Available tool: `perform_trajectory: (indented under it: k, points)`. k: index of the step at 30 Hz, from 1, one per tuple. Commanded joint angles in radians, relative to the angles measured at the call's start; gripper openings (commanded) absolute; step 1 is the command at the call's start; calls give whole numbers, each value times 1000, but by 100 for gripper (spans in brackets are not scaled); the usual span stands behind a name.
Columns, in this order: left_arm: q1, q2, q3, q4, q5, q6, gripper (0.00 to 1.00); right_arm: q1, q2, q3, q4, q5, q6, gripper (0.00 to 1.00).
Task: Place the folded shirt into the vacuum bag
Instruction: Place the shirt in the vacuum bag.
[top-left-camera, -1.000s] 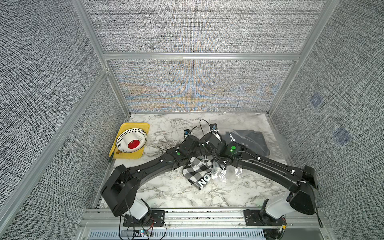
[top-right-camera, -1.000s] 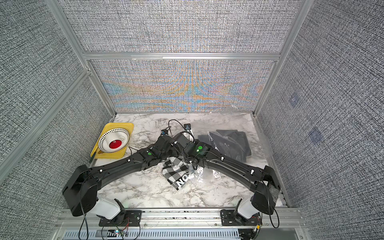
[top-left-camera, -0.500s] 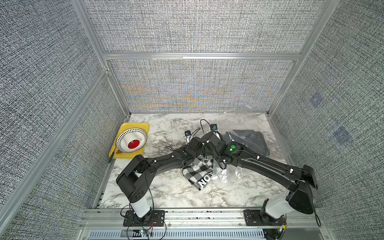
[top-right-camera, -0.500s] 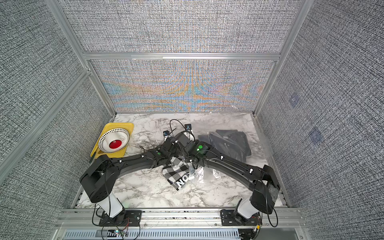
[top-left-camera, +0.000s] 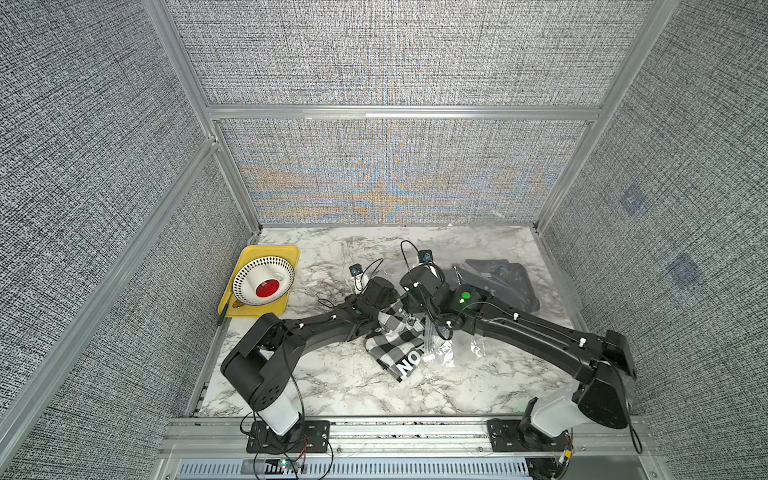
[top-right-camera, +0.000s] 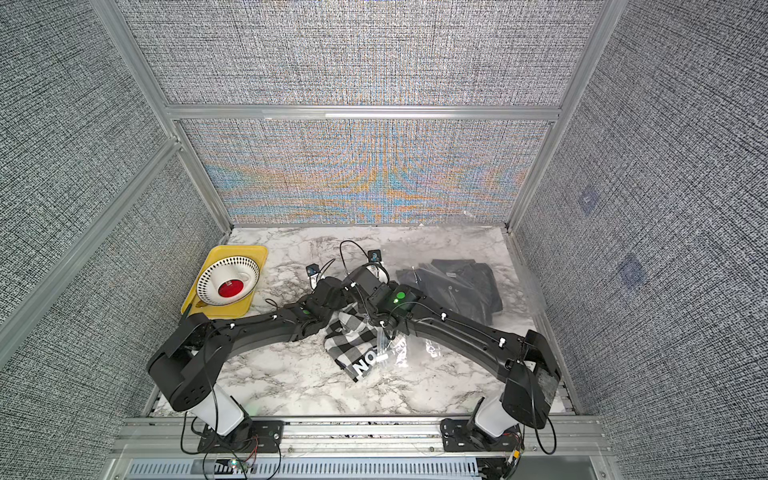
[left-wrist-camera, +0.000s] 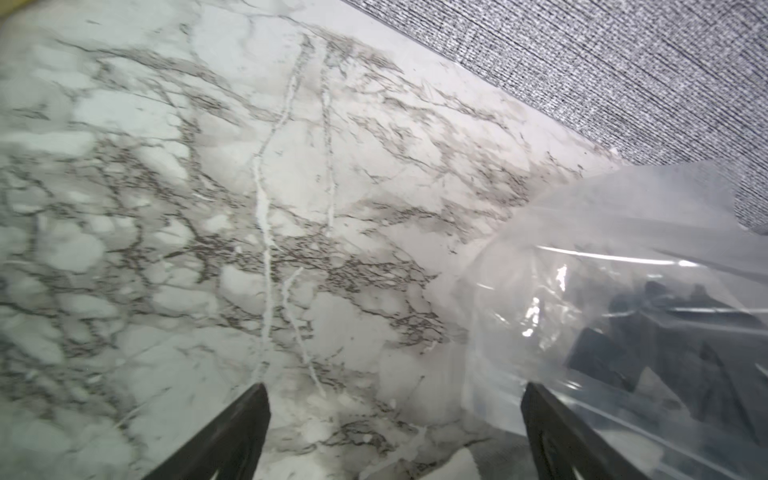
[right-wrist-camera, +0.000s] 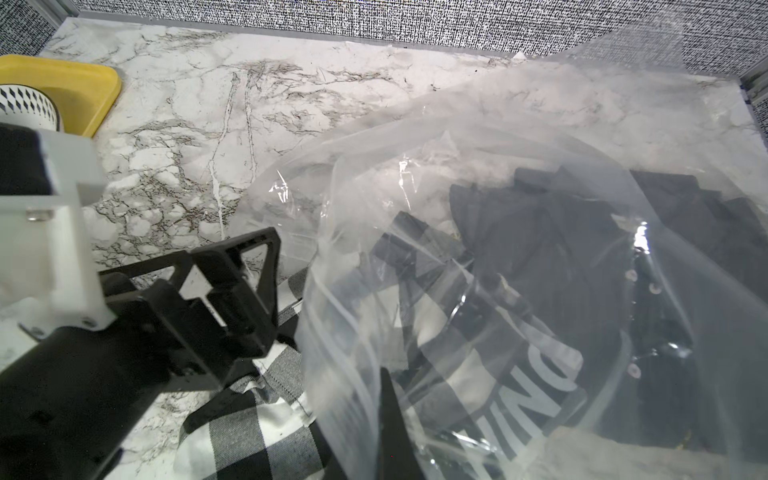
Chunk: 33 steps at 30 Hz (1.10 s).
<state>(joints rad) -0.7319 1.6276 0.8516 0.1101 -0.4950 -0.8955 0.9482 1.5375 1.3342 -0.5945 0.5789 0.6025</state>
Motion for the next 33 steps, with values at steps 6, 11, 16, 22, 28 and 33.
perform_trajectory:
  k: [6,11,16,22,28,33]
  points:
    - [104,-160,-112,-23,43,9,97,0,2,2,42,-8,-15,0]
    - [105,-285,-187,12,182,76,97,-3,13,30,38,1,-30,0]
    - [37,-346,-179,-23,286,139,96,-6,23,45,36,2,-44,0]
    - [-121,-234,-70,-24,148,262,96,-8,40,73,27,-7,-48,0]
    - [-129,-82,-58,131,-111,277,96,-8,37,81,18,-32,-43,0]
    - [-112,65,48,204,-282,347,97,-7,25,82,10,-45,-41,0]
